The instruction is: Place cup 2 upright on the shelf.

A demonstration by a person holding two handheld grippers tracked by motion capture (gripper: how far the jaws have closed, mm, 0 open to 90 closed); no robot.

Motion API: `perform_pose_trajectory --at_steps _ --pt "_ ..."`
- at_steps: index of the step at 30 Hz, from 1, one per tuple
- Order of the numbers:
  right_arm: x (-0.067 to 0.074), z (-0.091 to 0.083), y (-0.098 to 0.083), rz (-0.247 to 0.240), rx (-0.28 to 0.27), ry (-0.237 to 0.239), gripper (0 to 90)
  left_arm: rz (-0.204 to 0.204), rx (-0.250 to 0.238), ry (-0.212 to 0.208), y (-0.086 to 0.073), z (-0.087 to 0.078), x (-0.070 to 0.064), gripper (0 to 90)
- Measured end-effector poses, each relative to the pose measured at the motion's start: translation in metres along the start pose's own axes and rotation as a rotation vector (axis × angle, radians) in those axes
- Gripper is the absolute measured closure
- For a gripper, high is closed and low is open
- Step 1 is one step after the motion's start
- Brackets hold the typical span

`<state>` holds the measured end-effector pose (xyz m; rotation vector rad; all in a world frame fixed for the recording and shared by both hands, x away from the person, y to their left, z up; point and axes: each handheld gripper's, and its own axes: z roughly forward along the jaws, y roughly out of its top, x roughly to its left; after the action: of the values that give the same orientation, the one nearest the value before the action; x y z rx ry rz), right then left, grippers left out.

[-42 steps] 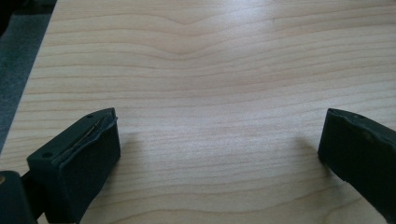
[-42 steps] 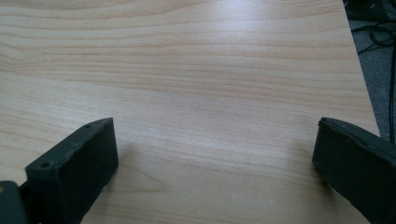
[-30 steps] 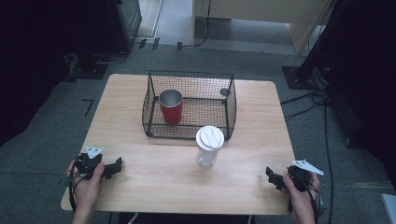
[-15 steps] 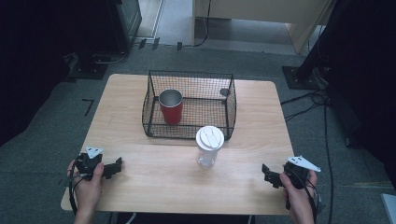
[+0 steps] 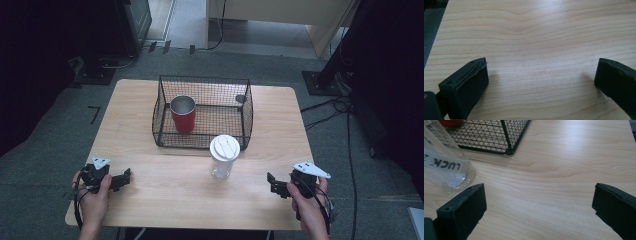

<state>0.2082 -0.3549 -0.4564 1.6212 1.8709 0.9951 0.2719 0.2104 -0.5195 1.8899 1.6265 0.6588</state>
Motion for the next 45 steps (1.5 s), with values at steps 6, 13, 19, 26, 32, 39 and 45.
perform_pose_trajectory --at_steps 6,13,19,26,32,39,45 --pt "0.010 0.002 0.005 -0.029 0.003 0.022 0.0 0.000 0.000 0.000 0.000 0.000 0.000 0.0" --pt "0.025 0.002 0.014 -0.064 -0.012 0.056 0.0 -0.001 -0.001 0.000 0.000 0.000 0.000 0.0" --pt "0.035 0.004 0.019 -0.077 -0.028 0.074 0.0 -0.001 -0.001 0.000 0.000 0.000 0.000 0.0" --pt "0.049 0.006 0.024 -0.094 -0.032 0.103 0.0 -0.001 0.000 0.000 0.000 0.000 0.000 0.0" --pt "0.060 0.010 0.026 -0.108 -0.034 0.131 0.0 -0.001 -0.001 -0.001 0.000 0.000 0.000 0.0" --pt "0.073 0.016 0.027 -0.129 -0.037 0.167 0.0 -0.001 -0.001 0.000 0.000 0.000 0.000 0.0" --pt "0.082 0.021 0.027 -0.139 -0.038 0.187 0.0 -0.001 -0.001 0.000 0.000 0.000 0.000 0.0"
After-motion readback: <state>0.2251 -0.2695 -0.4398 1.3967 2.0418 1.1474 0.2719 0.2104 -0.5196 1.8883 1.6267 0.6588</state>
